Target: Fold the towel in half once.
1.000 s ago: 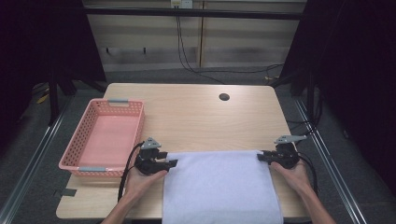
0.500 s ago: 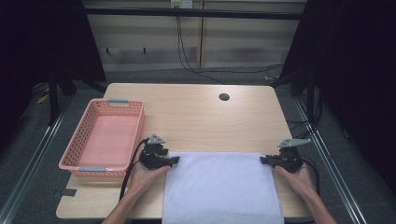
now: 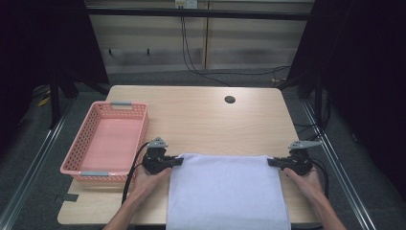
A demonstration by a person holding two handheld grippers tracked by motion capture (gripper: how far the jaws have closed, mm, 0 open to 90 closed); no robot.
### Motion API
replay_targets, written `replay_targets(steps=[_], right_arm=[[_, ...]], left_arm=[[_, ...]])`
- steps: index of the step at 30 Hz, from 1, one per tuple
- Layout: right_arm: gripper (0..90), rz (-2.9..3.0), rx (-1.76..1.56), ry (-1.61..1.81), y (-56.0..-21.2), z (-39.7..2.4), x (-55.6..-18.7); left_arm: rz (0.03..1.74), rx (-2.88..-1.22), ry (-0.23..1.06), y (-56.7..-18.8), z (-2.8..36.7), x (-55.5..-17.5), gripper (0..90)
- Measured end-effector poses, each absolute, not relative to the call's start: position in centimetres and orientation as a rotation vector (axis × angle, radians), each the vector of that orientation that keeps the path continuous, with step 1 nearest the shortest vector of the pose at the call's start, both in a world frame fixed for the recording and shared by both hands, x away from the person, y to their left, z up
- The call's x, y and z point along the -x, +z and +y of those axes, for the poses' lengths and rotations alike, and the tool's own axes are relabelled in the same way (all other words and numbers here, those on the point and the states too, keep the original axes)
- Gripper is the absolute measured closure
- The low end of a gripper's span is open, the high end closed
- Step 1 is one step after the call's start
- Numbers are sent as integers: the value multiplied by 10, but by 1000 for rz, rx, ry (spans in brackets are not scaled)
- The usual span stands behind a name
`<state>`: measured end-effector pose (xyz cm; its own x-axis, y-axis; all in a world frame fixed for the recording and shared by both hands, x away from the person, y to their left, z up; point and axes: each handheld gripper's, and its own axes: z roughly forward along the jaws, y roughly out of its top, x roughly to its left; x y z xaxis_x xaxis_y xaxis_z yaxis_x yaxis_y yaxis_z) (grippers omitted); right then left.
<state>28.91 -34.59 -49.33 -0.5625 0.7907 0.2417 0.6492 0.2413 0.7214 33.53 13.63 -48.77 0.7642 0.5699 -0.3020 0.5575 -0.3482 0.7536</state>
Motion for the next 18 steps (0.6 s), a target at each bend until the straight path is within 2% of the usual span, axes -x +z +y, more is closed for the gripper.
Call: replay_targets(steps=[3,18], right_arm=[[851,2285,-1366,1281,-482,-347,-290],[855,2123,-1258,1414,-416,-348,-322]], left_arm=[[848,-1962,33,-477,139,-337,831],[867,-1919,157,-425,141,-367,831]])
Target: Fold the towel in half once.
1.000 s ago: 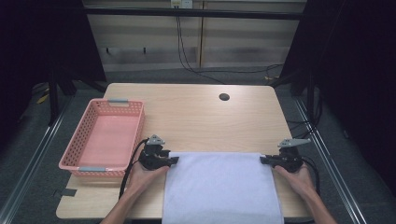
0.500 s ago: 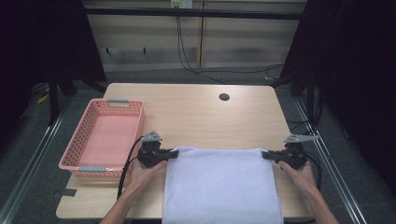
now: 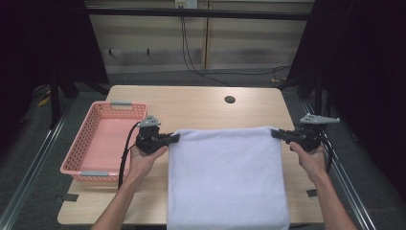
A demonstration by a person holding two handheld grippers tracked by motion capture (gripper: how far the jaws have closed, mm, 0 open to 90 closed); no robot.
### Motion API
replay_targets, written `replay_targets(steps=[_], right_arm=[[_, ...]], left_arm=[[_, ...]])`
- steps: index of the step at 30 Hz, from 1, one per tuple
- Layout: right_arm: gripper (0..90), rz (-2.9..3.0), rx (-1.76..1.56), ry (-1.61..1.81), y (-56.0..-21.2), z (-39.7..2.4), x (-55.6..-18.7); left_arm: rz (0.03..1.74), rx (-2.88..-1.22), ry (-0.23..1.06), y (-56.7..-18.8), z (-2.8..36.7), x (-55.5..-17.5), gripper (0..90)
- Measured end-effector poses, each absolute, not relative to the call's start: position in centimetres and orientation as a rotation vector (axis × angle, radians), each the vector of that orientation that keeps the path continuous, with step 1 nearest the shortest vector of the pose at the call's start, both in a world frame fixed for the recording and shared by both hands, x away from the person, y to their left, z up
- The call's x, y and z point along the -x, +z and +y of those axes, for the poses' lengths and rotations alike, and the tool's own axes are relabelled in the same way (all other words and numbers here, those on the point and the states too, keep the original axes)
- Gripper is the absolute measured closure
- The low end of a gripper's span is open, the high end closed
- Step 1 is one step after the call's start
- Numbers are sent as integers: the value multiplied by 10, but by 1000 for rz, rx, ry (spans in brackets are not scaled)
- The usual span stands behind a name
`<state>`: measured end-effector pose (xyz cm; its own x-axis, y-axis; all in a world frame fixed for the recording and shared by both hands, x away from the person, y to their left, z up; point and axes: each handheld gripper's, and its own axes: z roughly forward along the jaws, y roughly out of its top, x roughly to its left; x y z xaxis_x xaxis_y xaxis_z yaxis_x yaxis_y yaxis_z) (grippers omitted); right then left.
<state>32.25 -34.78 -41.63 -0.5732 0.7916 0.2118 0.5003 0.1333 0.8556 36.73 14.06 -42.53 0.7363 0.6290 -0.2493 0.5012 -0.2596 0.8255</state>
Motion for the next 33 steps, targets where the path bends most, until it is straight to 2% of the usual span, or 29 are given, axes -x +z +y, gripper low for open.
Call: replay_targets(steps=[4,16,20,26,27,33], right_arm=[[856,2101,-1264,1402,-408,-351,-335],[858,2009,-1279,1413,-382,-362,-364],[858,1993,-1266,1428,-374,-361,-367],[858,2011,-1189,1502,-375,-360,-338],[858,2027,-1176,1506,-377,-359,-330],[858,2103,-1121,1486,-392,-357,-282]], left_arm=[[836,-1921,191,-407,123,-369,831],[817,-1857,265,-377,127,-406,831],[791,-1837,274,-373,125,-407,831],[756,-1838,250,-377,133,-380,828],[748,-1824,215,-378,135,-372,826],[715,-1867,190,-395,136,-331,825]])
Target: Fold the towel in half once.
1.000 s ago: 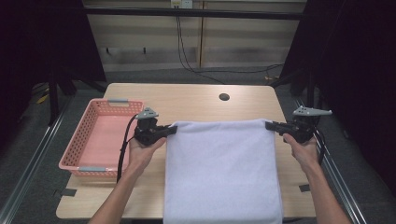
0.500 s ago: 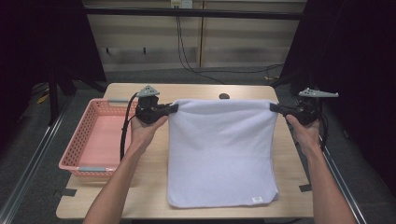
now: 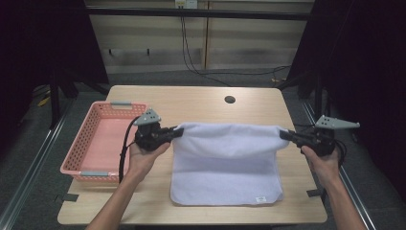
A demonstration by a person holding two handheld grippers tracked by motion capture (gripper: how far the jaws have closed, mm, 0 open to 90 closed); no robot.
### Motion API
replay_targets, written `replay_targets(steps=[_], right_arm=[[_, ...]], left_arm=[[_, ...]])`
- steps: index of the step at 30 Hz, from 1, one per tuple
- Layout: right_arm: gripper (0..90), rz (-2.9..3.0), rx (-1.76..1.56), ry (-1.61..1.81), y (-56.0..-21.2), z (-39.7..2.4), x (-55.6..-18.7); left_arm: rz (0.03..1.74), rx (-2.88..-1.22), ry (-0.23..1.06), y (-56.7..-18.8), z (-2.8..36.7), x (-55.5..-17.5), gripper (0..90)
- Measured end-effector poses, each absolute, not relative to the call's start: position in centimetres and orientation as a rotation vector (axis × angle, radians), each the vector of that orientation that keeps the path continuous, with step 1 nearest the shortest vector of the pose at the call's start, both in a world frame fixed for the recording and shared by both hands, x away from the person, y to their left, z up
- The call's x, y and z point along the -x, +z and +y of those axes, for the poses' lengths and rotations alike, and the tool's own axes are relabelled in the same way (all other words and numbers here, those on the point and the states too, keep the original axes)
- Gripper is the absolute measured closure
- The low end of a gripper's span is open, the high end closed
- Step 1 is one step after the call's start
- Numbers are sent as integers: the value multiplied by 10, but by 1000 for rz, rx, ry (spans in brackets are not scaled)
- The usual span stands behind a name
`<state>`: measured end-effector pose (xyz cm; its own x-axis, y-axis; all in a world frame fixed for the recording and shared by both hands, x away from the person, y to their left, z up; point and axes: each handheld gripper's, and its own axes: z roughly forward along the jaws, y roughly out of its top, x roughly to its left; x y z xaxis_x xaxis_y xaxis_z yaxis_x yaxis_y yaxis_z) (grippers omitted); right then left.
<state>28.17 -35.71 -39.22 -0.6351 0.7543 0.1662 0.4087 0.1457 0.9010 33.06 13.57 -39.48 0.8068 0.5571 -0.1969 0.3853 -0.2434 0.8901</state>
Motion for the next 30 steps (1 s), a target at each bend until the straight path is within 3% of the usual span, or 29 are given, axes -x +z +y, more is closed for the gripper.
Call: replay_targets(steps=[8,20,26,30], right_arm=[[844,2262,-1096,1440,-427,-347,-227],[722,2444,-1146,1352,-474,-350,-181],[601,2462,-1152,1345,-474,-355,-165],[519,2437,-1155,1343,-469,-354,-158]], left_arm=[[714,-1962,155,-430,141,-285,799],[725,-2120,67,-472,163,-241,769],[681,-2140,-13,-475,173,-217,658],[661,-2073,-36,-467,179,-213,528]])
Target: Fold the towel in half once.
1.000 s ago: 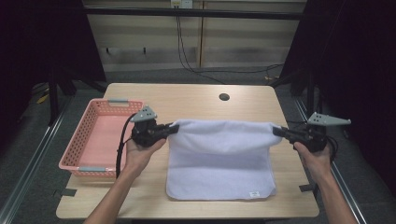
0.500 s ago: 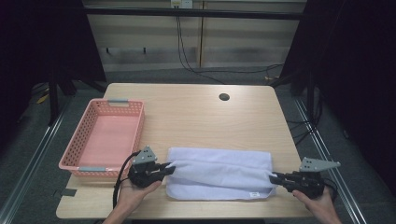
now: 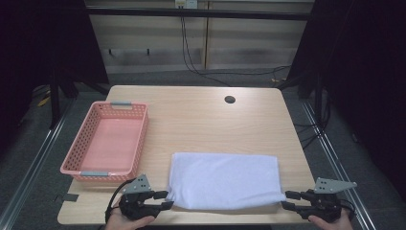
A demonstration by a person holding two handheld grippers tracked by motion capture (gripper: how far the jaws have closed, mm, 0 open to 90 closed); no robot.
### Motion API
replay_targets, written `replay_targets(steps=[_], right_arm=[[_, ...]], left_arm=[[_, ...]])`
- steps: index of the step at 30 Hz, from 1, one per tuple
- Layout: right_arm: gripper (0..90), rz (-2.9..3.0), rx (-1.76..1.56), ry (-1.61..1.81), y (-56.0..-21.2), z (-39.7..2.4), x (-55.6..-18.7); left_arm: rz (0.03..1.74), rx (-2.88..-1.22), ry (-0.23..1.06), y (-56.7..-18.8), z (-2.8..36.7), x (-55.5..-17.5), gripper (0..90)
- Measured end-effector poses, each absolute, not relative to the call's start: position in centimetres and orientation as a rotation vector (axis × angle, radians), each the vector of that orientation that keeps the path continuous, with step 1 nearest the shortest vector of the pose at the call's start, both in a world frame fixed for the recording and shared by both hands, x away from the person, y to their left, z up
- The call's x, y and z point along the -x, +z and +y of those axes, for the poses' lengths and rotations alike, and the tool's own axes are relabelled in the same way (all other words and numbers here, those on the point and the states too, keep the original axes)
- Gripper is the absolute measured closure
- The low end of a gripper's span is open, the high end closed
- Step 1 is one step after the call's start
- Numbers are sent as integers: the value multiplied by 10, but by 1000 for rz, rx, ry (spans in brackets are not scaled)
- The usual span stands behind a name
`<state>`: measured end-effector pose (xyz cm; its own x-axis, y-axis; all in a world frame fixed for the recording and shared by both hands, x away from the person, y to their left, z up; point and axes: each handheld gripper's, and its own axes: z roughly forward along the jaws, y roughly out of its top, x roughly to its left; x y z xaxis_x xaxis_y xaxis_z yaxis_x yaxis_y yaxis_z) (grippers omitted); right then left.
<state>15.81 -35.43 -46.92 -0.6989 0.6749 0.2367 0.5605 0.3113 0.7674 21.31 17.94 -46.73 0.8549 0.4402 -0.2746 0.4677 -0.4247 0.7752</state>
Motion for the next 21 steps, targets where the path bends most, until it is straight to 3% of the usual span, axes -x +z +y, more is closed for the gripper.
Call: replay_targets(steps=[4,6,10,18,21], right_arm=[[499,2347,-1150,1356,-458,-350,-157],[528,2323,-1137,1337,-453,-345,-160],[574,2317,-1169,1335,-453,-329,-172],[598,2381,-1187,1336,-469,-263,-197],[556,2447,-1161,1316,-473,-232,-205]], left_arm=[[681,-2061,-10,-465,176,-226,532],[684,-2059,-7,-466,171,-236,614],[698,-2118,11,-473,153,-262,698],[748,-2114,55,-482,132,-303,681],[773,-2137,35,-489,127,-309,673]])
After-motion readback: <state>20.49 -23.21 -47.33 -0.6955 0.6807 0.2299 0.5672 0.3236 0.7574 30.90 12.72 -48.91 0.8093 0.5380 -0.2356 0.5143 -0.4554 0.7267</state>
